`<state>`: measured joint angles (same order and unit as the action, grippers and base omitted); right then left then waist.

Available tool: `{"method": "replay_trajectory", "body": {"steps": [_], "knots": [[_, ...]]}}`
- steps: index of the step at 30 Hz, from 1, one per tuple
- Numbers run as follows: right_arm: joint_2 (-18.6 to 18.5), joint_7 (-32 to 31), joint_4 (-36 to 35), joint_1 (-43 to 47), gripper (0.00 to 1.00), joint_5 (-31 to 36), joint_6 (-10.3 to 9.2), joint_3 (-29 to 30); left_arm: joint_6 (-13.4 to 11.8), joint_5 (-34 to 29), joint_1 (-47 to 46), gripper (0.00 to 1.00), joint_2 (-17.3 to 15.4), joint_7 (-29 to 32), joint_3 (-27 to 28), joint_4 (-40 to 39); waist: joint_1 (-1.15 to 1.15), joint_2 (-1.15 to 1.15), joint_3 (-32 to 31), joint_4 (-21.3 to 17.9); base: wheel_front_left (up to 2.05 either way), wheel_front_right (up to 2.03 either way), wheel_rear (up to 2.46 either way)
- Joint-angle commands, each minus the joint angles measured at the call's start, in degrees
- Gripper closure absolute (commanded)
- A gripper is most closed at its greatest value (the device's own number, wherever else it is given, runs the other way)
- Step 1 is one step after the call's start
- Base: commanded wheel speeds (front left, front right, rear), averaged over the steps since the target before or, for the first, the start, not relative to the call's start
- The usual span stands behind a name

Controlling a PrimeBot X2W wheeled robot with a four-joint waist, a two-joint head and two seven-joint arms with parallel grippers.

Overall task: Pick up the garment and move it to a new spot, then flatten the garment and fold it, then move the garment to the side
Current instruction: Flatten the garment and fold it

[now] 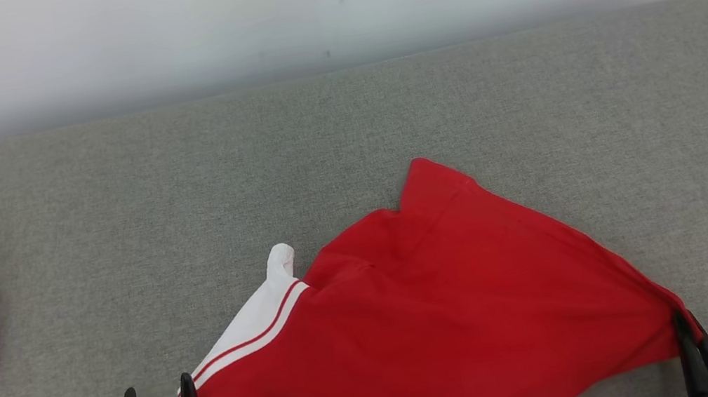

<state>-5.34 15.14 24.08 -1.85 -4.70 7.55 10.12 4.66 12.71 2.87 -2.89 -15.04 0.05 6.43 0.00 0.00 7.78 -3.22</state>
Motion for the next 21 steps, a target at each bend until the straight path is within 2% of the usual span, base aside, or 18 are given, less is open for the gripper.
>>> {"method": "replay_trajectory", "body": {"steps": [1,6,7,8,9,21], "knots": [[0.4,0.1,-0.3,0.8,1.00,0.0,-0.13,1.2,0.2,0.1,-0.8,0.00,0.0,-0.1,-0.1,0.2,0.00,0.00,0.6,-0.4,0.00,0.00,0.00],[1.0,0.1,1.1,2.0,1.00,0.7,-0.13,3.1,0.6,-0.2,-1.2,0.00,0.0,-0.1,-0.1,0.6,0.00,0.00,0.7,-0.2,0.00,0.00,0.00],[1.1,0.1,1.2,1.9,0.97,0.7,-0.13,3.2,0.7,-0.2,-1.2,0.00,0.0,-0.1,0.0,0.7,0.00,0.00,0.7,-0.2,0.00,0.00,0.00],[1.2,0.1,0.6,1.7,0.56,0.8,-0.13,3.4,0.7,-0.2,-1.2,0.00,0.0,-0.1,0.2,0.8,0.00,0.00,0.6,-0.2,0.00,0.00,0.00],[1.3,0.1,0.0,1.5,0.00,0.7,-0.13,3.4,0.7,-0.2,-1.1,0.00,0.0,-0.1,0.3,0.9,0.00,0.00,0.5,-0.2,0.00,0.00,0.00],[2.4,0.1,-13.2,2.3,0.00,1.9,-0.13,1.4,1.3,0.5,0.1,0.00,0.0,-0.1,1.4,3.2,0.00,0.00,-1.3,-0.4,0.00,0.00,0.00]]}}
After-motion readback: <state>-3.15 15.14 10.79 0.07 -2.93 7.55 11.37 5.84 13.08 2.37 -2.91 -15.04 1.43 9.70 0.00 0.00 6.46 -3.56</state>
